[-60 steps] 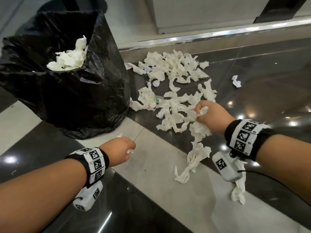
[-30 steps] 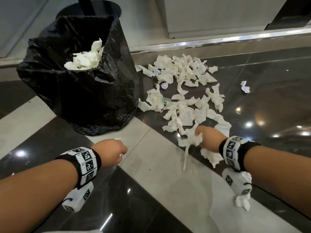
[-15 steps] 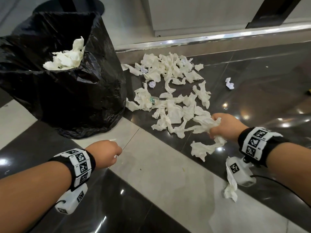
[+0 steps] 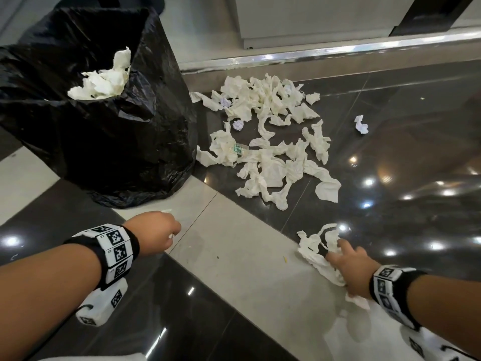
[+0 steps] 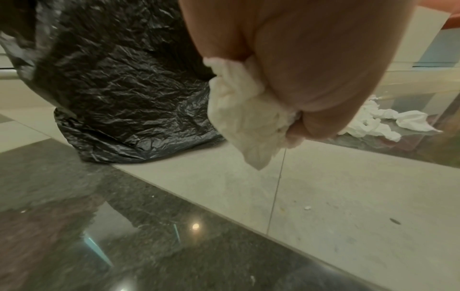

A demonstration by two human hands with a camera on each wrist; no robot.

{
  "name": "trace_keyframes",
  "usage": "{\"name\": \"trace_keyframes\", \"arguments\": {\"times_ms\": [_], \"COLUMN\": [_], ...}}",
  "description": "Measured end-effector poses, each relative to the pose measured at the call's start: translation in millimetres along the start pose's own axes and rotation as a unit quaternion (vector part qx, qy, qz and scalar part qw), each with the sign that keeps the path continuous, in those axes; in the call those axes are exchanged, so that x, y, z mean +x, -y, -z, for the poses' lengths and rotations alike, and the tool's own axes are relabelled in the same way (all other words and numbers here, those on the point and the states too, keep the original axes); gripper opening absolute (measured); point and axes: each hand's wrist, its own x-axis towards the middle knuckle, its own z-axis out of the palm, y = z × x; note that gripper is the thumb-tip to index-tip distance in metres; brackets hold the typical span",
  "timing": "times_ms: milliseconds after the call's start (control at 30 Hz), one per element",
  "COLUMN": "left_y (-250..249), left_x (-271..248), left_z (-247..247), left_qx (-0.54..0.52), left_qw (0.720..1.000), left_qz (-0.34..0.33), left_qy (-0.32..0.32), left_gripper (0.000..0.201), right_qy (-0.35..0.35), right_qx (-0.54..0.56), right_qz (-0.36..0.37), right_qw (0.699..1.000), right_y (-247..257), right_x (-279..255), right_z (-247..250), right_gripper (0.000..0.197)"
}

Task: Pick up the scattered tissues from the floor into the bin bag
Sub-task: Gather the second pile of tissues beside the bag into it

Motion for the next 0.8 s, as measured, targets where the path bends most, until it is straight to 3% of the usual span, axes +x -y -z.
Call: {"name": "trace_keyframes", "arguments": {"times_ms": [200, 267, 333, 467, 533, 667, 800], "left_y": [-5, -3, -1, 2, 4, 8, 21], "left_x": [-1, -5, -9, -16, -18, -26, -40], "left_z": [0, 0, 3, 9, 12, 20, 67], "left_qx": [-0.016, -0.023, -0.029, -0.047, -0.058, -0.074, -0.167], "left_qw": [1.0, 1.0, 0.999, 0.999, 0.998, 0.995, 0.979], "left_qz": [-0.012, -0.009, -0.005, 0.009, 0.018, 0.015, 0.033], "left_qy": [0.0, 0.012, 0.02, 0.003, -0.015, -0.067, -0.11], "left_gripper": [0.019, 0.02, 0.022, 0.023, 0.023, 0.021, 0.027], "right_qy": [-0.113, -0.143, -0.13, -0.064, -0.043, -0.038, -0.029], "right_qx": [0.152, 0.188, 0.175, 0.069, 0.031, -0.017, -0.022], "right_qz": [0.034, 0.044, 0.06, 0.118, 0.147, 0.128, 0.135], "right_qw": [0.981, 0.971, 0.974, 0.988, 0.988, 0.991, 0.99], "right_y": [-2, -4, 0, 25, 37, 50, 58], "right_x": [20, 23, 26, 42, 48, 57, 61], "right_z": [66, 86, 95, 80, 69, 65, 82], "right_gripper": [0.019, 0.022, 0.026, 0.069, 0.062, 0.04, 0.024]}}
